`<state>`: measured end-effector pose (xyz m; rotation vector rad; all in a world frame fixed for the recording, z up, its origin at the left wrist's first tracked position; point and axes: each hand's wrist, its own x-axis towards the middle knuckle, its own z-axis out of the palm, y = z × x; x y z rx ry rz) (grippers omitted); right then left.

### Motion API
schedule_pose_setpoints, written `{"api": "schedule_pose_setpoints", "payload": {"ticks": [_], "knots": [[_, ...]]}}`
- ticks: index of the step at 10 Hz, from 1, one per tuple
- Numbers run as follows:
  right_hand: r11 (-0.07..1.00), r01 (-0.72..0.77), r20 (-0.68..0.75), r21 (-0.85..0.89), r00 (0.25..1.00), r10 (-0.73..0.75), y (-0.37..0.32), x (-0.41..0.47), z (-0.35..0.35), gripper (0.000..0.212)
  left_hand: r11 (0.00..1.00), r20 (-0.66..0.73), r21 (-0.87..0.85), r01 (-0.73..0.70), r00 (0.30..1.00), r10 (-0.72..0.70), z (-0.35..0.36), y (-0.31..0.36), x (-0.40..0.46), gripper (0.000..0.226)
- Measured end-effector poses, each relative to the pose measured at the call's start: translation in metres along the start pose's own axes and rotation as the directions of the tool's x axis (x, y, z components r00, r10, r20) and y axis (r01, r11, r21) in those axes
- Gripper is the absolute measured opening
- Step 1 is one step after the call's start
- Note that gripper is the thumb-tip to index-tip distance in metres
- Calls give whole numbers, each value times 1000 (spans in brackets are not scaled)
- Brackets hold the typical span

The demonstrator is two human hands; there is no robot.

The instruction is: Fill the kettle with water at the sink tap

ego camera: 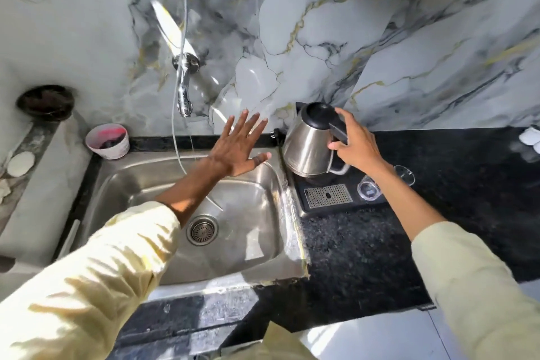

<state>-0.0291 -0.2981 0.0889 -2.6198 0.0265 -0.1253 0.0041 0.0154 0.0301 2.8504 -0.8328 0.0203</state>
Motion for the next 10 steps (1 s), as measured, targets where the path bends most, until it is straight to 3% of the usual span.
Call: {"api": "schedule_pose_setpoints", "payload": {"ticks": [3,6,8,9,10], "knots": [[988,-143,-6,60,990,144,90,21,23,82,998,108,48,36,993,-41,35,47,26,86],[997,-22,87,67,996,16,122,54,27,87,994,103,60,91,990,-96,52,54,43,84],[961,73,78,-266,995,-54,128,63,24,89,984,48,134,119,991,-126,48,53,49,85],[941,47,87,-334,996,-19,118,52,24,92,983,8,125,132,991,-134,37,58,44,91],[926,85,-8,-367,996,-94,102,38,35,89,979,-133,129,157,981,-139,28,55,35,89]]}}
